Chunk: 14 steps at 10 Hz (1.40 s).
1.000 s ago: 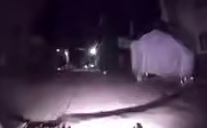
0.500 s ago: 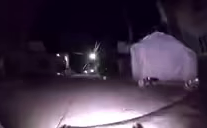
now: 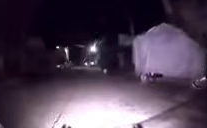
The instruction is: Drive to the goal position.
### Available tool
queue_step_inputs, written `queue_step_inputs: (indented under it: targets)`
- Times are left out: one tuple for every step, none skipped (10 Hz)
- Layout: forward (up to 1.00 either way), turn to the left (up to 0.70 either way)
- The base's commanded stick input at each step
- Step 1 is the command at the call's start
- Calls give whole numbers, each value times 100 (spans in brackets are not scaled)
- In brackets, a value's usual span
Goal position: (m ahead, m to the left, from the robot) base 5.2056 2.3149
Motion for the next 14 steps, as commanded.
queue_step_inputs:
  targets:
    - [45, 0]
    - [45, 0]
    - [45, 0]
    - [45, 0]
    - [45, 0]
    - [45, 0]
    - [45, 0]
    - [45, 0]
    - [45, 0]
    - [45, 0]
    - [45, 0]
    - [45, 0]
    - [45, 0]
    - [45, 0]
